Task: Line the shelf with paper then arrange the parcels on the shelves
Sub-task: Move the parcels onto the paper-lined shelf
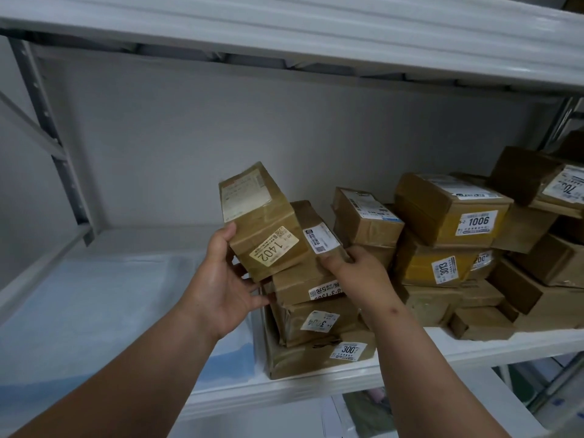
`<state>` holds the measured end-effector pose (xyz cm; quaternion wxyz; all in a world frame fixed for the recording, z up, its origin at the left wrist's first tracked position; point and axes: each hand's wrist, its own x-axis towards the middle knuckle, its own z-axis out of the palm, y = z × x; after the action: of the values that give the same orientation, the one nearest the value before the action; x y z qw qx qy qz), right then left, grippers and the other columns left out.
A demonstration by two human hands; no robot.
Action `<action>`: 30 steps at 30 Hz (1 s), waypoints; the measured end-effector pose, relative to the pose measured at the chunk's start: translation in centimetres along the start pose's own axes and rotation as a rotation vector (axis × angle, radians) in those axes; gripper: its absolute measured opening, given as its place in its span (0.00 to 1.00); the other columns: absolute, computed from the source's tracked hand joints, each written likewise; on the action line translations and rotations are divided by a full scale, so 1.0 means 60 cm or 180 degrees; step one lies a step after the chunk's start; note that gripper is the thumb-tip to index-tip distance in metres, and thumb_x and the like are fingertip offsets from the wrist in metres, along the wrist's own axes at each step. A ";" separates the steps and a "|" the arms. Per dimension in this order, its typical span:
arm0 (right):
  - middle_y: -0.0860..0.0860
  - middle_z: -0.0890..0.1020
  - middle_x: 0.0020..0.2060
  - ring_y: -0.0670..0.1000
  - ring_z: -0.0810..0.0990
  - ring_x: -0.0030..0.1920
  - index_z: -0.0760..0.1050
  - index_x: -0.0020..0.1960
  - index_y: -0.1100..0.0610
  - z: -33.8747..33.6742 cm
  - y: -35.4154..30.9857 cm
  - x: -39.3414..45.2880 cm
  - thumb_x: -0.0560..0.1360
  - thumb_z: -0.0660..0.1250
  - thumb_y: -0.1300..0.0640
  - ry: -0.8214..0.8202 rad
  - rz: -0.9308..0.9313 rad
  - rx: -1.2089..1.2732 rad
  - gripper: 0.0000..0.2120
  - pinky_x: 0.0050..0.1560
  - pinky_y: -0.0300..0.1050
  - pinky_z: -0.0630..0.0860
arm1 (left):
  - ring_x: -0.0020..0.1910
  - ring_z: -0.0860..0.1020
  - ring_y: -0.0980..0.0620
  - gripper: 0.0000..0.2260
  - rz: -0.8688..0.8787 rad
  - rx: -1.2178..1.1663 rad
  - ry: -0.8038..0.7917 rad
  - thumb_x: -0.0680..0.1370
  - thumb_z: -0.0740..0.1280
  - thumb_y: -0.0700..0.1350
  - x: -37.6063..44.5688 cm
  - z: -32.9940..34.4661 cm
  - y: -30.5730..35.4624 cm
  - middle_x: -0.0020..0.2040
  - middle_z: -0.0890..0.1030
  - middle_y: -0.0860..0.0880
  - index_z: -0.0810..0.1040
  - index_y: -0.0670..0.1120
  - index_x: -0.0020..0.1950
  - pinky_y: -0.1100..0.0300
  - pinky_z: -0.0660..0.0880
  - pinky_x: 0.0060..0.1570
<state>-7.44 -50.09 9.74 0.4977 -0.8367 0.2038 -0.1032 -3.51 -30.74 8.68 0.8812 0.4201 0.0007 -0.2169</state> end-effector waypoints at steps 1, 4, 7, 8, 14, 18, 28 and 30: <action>0.49 0.80 0.55 0.53 0.79 0.54 0.74 0.62 0.49 0.000 -0.007 -0.004 0.74 0.67 0.43 0.0052 -0.0111 0.0059 0.19 0.57 0.56 0.78 | 0.59 0.80 0.38 0.24 0.0026 -0.0015 -0.0049 0.75 0.64 0.63 0.000 -0.001 0.002 0.62 0.81 0.41 0.77 0.50 0.66 0.28 0.71 0.57; 0.47 0.79 0.53 0.49 0.79 0.50 0.71 0.63 0.46 -0.003 -0.038 -0.015 0.75 0.67 0.44 0.0041 -0.0400 0.0220 0.18 0.51 0.51 0.78 | 0.60 0.79 0.38 0.25 0.0125 -0.0006 -0.0183 0.76 0.62 0.63 -0.005 -0.002 0.016 0.63 0.80 0.41 0.76 0.50 0.66 0.28 0.71 0.58; 0.44 0.78 0.50 0.47 0.80 0.47 0.69 0.64 0.45 0.007 -0.069 -0.023 0.78 0.65 0.46 -0.0166 -0.0537 0.0557 0.15 0.47 0.47 0.79 | 0.61 0.79 0.38 0.25 0.0251 -0.0017 -0.0153 0.76 0.62 0.63 -0.015 -0.010 0.045 0.63 0.80 0.41 0.76 0.50 0.67 0.29 0.71 0.57; 0.44 0.78 0.49 0.46 0.80 0.46 0.69 0.63 0.45 0.016 -0.077 -0.025 0.79 0.64 0.47 -0.0228 -0.0558 0.0706 0.14 0.45 0.45 0.78 | 0.62 0.79 0.38 0.25 0.0298 -0.0015 -0.0114 0.76 0.62 0.62 -0.020 -0.017 0.057 0.63 0.80 0.41 0.76 0.50 0.67 0.29 0.71 0.57; 0.47 0.79 0.51 0.47 0.79 0.47 0.70 0.62 0.45 0.132 -0.107 -0.033 0.82 0.60 0.51 -0.0148 -0.0534 0.1583 0.10 0.40 0.43 0.75 | 0.62 0.78 0.42 0.22 0.0628 0.0229 0.0467 0.76 0.63 0.61 -0.061 -0.131 0.146 0.61 0.82 0.45 0.74 0.53 0.67 0.31 0.71 0.59; 0.49 0.80 0.50 0.50 0.80 0.46 0.71 0.60 0.43 0.234 -0.120 -0.033 0.81 0.61 0.50 -0.0204 -0.0302 0.1708 0.09 0.42 0.48 0.78 | 0.58 0.80 0.45 0.21 0.0701 0.0352 0.1078 0.77 0.62 0.58 -0.091 -0.237 0.205 0.60 0.82 0.46 0.74 0.52 0.68 0.44 0.76 0.50; 0.51 0.80 0.46 0.51 0.78 0.41 0.73 0.53 0.49 0.430 -0.101 -0.055 0.81 0.61 0.55 -0.0301 0.0576 0.2298 0.04 0.36 0.44 0.73 | 0.43 0.78 0.46 0.14 0.0079 0.1220 0.2256 0.76 0.65 0.56 -0.142 -0.427 0.254 0.43 0.81 0.44 0.79 0.47 0.50 0.52 0.74 0.47; 0.50 0.80 0.45 0.51 0.79 0.42 0.74 0.52 0.49 0.450 -0.096 -0.063 0.81 0.61 0.56 -0.0263 0.0599 0.2362 0.04 0.38 0.45 0.75 | 0.44 0.78 0.45 0.15 -0.0006 0.1336 0.2251 0.75 0.65 0.57 -0.141 -0.444 0.255 0.44 0.82 0.43 0.79 0.47 0.51 0.52 0.74 0.48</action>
<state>0.68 -24.60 1.87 0.7818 -0.5808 0.2082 -0.0900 -0.51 0.67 4.31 0.7216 0.6394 0.2596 -0.0554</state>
